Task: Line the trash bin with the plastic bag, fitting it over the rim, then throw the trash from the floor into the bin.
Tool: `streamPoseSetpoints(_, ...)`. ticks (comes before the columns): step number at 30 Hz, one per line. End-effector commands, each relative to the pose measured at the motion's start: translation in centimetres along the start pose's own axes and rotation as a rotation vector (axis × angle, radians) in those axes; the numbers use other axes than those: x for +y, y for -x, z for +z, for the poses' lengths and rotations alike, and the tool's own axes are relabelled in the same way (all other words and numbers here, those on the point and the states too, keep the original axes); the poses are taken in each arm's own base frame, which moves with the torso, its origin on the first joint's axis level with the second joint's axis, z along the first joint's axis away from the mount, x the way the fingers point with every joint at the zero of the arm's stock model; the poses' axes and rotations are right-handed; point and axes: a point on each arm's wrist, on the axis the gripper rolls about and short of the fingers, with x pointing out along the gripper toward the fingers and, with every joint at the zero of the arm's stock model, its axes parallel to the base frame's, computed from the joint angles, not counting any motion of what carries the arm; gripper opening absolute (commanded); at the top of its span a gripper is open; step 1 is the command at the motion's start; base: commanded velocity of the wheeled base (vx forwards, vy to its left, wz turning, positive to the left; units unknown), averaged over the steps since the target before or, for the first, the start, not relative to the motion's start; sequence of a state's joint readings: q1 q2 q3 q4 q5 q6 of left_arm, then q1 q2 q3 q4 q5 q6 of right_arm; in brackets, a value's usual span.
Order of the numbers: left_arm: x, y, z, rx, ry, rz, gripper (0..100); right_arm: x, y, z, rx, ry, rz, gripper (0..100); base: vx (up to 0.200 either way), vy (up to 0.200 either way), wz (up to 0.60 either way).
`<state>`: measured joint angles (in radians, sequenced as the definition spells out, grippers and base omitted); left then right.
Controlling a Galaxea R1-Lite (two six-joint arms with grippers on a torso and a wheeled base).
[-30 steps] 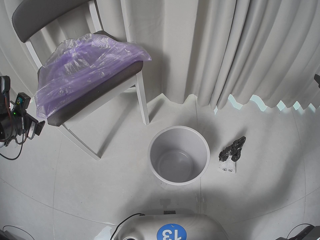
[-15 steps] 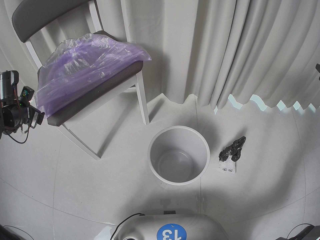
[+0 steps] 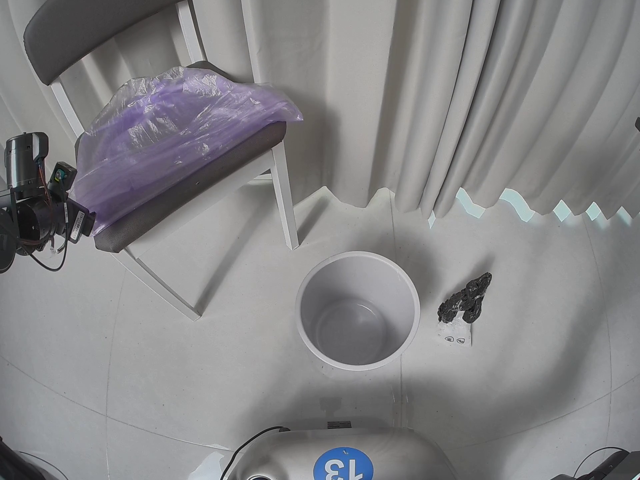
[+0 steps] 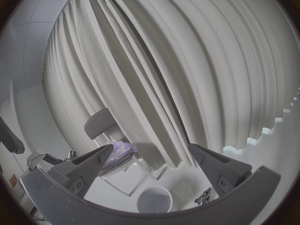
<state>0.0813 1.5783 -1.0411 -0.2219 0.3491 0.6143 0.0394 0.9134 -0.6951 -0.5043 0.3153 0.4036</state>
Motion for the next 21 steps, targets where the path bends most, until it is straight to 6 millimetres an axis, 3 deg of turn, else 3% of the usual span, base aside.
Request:
streamPoseSetpoints(1,0.2,-0.1,0.4,-0.014,0.003,0.005,100,0.1,0.1,0.0,-0.004,0.0,0.003,100,0.0,0.0,0.0)
streamPoseSetpoints(3,0.3,0.0,0.4,-0.015,-0.002,0.008,100,0.1,0.1,0.0,-0.004,0.0,0.003,100,0.0,0.0,0.0)
streamPoseSetpoints(4,0.3,-0.1,0.4,-0.016,-0.003,0.006,0,0.1,0.1,0.0,-0.003,0.0,0.003,100,0.0,0.0,0.0)
streamPoseSetpoints(10,0.1,0.2,0.3,-0.013,-0.002,0.003,0,0.0,0.1,-0.1,0.004,-0.001,0.005,100,0.0,0.0,0.0)
streamPoseSetpoints(15,0.9,1.9,0.5,-0.054,0.019,0.014,0,0.1,-0.6,-0.6,0.035,-0.012,0.031,100,0.0,0.0,0.0)
streamPoseSetpoints(21,1.6,6.3,2.0,-0.211,0.087,-0.013,0,-0.1,-2.7,-2.1,0.067,-0.035,0.001,100,0.0,0.0,0.0)
